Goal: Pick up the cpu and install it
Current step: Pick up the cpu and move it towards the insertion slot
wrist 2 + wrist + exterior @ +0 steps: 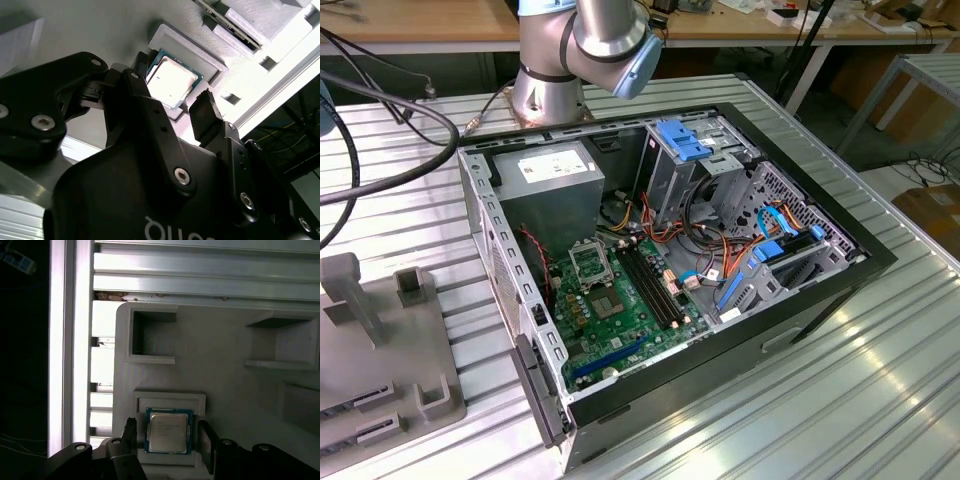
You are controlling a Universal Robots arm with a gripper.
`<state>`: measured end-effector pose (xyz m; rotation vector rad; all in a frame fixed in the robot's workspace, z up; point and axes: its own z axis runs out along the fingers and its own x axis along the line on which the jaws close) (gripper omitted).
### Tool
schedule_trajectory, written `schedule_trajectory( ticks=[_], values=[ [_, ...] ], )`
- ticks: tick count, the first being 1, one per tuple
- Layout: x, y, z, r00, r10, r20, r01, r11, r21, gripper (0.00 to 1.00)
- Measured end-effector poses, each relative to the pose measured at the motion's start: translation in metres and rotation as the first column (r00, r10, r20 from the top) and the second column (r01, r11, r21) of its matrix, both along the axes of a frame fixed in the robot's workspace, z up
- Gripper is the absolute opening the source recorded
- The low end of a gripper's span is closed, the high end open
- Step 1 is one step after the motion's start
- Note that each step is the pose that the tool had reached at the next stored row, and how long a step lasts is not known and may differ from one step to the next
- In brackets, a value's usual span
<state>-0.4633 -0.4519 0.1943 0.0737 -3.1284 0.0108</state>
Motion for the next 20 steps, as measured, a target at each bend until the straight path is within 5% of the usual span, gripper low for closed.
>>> schedule_trajectory(
  ticks=[20],
  values=[
    [0.002,0.0019,-0.004,1.0,0.001,0.0,-0.001,1.0,-0.0057,0.6]
  ],
)
